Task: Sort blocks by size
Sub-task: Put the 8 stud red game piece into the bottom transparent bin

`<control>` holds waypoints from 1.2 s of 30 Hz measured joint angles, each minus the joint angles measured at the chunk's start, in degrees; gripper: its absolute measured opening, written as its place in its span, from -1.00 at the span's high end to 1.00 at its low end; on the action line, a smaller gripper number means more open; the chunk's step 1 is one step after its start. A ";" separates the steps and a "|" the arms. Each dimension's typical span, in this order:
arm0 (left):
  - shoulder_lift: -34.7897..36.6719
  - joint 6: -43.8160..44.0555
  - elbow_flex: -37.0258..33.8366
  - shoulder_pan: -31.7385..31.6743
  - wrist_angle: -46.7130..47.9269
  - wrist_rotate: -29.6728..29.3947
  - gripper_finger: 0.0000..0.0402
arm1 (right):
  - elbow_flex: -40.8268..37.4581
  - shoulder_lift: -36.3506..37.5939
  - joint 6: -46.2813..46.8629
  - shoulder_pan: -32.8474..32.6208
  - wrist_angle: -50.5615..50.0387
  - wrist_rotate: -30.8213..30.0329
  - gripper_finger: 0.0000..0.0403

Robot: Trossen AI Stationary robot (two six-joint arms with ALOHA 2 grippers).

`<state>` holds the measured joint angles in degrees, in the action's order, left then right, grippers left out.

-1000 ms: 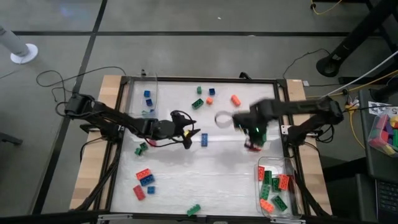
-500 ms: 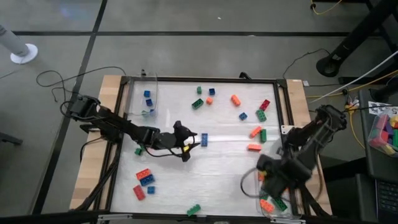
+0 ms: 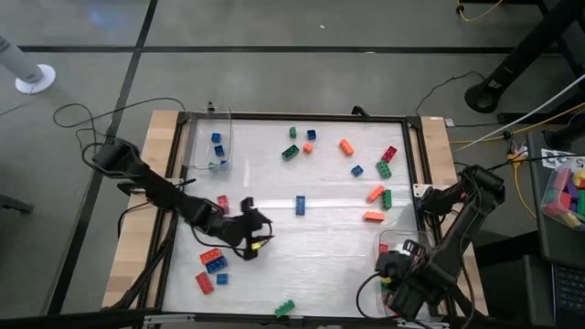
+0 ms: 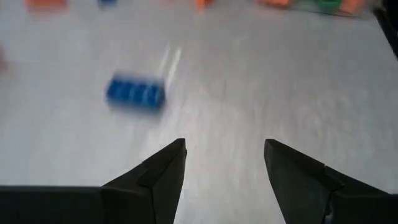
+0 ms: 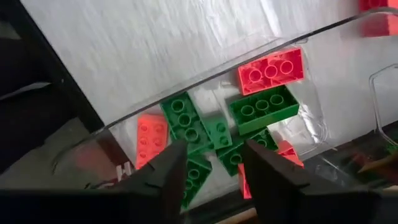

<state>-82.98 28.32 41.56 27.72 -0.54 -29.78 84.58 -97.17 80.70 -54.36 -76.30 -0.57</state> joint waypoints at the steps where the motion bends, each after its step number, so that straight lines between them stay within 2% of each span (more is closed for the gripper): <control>1: 1.19 6.23 0.02 0.22 3.55 -0.15 -0.02 | 0.00 -0.30 -0.02 0.01 0.05 -0.40 0.17; 4: 4.38 24.59 0.02 0.42 14.65 -0.36 -0.02 | 0.00 -1.07 -0.05 0.02 0.27 -2.20 0.09; 7: 7.08 38.79 0.02 0.40 26.30 0.85 -0.02 | 0.00 -1.60 -0.03 0.02 0.45 -3.10 0.05; 12: 11.06 56.48 0.02 0.08 42.85 5.92 -0.02 | 0.00 -1.66 -0.05 0.02 1.35 -5.05 0.04; 15: 12.58 63.64 0.02 -0.97 50.61 8.43 -0.02 | 0.00 -1.66 -0.11 0.02 1.41 -6.83 0.04; 20: 12.51 69.25 0.02 -4.08 58.11 9.91 -0.02 | 0.00 -1.66 -0.12 0.02 1.52 -9.65 0.04; 31: 6.97 67.73 0.02 -12.17 56.23 10.10 -0.02 | 0.00 -1.66 -0.14 0.02 3.35 -11.00 0.04; 36: 3.73 65.84 0.02 -14.49 52.06 10.80 -0.02 | 0.00 -1.66 -0.17 0.02 4.05 -12.11 0.04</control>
<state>-79.26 94.17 41.58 13.23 51.52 -18.98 84.58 -98.83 80.53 -54.35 -72.25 -12.68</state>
